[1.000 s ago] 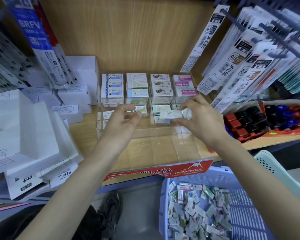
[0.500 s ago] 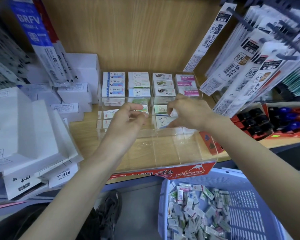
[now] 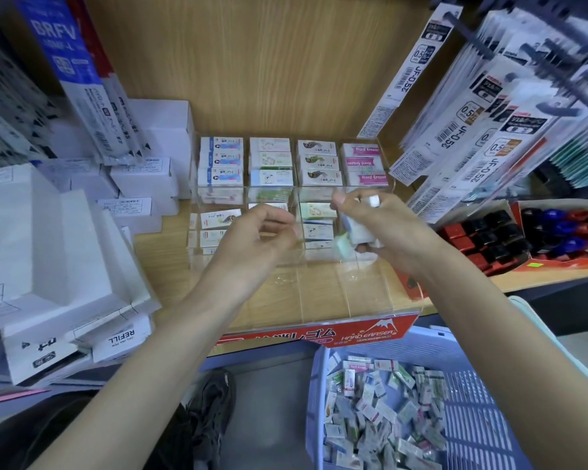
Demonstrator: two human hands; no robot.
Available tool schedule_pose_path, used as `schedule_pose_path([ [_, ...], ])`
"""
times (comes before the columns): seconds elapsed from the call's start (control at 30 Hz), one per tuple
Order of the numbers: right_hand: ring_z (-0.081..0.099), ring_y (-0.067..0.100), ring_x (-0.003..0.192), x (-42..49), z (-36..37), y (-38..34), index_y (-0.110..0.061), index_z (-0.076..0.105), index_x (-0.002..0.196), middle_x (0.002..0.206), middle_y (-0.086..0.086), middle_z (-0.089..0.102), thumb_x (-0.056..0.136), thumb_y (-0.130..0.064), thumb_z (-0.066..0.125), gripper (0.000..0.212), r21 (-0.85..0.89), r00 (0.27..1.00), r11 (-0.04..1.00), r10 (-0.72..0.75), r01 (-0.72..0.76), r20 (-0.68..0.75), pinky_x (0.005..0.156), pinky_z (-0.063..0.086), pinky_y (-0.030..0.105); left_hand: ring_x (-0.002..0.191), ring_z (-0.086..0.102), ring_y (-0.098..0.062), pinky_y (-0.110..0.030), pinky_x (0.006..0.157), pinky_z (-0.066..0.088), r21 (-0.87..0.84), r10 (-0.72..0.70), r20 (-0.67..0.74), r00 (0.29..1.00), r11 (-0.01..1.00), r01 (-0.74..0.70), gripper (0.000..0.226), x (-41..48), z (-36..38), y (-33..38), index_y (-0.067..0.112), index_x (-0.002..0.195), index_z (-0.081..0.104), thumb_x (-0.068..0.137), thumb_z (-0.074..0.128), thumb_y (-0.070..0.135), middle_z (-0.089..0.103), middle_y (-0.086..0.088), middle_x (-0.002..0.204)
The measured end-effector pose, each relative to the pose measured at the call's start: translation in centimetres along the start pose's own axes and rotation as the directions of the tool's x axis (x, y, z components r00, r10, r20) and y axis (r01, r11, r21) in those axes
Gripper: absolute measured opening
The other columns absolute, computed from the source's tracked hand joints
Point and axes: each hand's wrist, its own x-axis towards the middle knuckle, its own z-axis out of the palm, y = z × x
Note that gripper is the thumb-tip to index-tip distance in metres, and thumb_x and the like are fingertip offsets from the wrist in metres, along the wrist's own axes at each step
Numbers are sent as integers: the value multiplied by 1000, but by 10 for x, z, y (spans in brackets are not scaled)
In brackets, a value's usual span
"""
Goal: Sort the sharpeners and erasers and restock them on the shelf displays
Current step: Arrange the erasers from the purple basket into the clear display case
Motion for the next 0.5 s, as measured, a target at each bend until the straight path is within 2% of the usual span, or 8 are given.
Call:
schedule_pose_path([
  [0.07,56,10,57,-3,7,5,-16,60,84,68,-2,57,88,-33,63,17,142,994,987,63,-75,88,52,45,23,95,63,-11,-25,79,46,9,7,44,999,1000,-8,5,-3,2,1,28,91,64,86,64,29,65,5,97],
  [0.17,59,15,66,-5,23,4,-15,60,82,67,-2,59,92,-23,58,13,318,985,938,93,-136,146,63,49,28,93,67,-14,-35,90,49,51,-48,130,990,998,42,22,-4,7,-1,26,99,61,81,67,39,68,2,99],
  [0.23,61,18,72,-7,31,3,-11,61,85,69,0,62,93,-17,56,11,410,983,902,71,-136,170,73,50,36,92,67,-14,-40,93,49,69,-71,122,990,996,63,29,-3,8,-3,25,105,57,81,69,36,69,2,97],
  [0.27,63,17,70,-7,33,3,-10,61,88,70,1,62,94,-15,55,10,436,985,891,61,-128,164,72,52,35,92,68,-14,-39,92,50,57,-68,98,993,996,63,31,-2,7,-4,22,110,56,83,69,31,70,1,97],
  [0.37,67,17,70,-8,36,3,-7,58,90,79,6,64,95,-11,53,8,439,997,896,33,-61,71,63,57,30,78,69,-7,-28,83,53,-62,-72,41,997,995,74,29,1,3,-4,13,116,58,89,63,18,70,2,91],
  [0.43,69,18,70,-9,38,5,-8,57,89,79,7,67,96,-12,51,10,369,1000,930,7,0,-18,63,58,31,78,68,-5,-31,88,51,-103,-96,18,995,990,97,25,2,1,-4,14,116,59,91,59,18,69,3,93],
  [0.5,70,18,71,-10,38,6,-8,58,91,82,7,70,97,-13,49,11,342,993,938,-24,63,-117,63,59,31,77,68,-3,-30,85,52,-179,-131,-25,991,976,124,20,3,0,-5,15,114,59,94,54,15,69,3,94],
])
